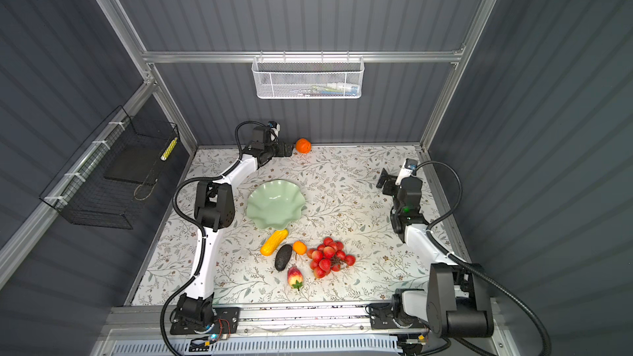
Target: Place and organize the fake fruits in the fruit bowl
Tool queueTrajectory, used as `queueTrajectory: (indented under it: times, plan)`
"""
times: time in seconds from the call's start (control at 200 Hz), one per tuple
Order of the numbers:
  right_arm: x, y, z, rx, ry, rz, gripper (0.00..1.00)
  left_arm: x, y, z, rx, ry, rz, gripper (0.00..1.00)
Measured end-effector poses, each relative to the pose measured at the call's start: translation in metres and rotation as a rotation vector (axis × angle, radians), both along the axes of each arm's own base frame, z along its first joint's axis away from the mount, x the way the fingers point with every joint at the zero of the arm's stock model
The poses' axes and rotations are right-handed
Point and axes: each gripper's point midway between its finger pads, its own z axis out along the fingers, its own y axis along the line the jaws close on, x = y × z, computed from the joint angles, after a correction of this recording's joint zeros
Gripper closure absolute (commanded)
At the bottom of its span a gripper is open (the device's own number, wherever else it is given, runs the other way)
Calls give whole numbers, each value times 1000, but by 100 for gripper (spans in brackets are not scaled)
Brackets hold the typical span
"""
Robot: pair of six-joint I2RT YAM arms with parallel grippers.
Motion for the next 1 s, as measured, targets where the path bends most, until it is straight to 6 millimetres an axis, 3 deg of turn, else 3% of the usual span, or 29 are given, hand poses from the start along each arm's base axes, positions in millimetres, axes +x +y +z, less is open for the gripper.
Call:
queueTrajectory:
  times: [0.09, 0.265, 0.335, 0.595, 0.755, 1.0]
  plan:
    - [8, 5, 1, 63, 27, 28, 1, 8, -8, -1, -46, -23, -7, 0]
    - [18, 29, -53, 207, 226, 119, 1, 29, -29, -2, -118, -103, -17, 0]
    - [24, 37, -64, 248, 283, 146, 1, 31, -40, -9, -137, -110, -23, 0]
    - [49, 60, -47, 317, 295, 236, 1, 30, -65, -33, -208, -109, -16, 0]
    - [50, 66, -55, 340, 324, 259, 1, 36, -79, -30, -232, -155, -11, 0]
    - [47, 71, -60, 360, 349, 281, 1, 41, -77, -26, -244, -182, 35, 0]
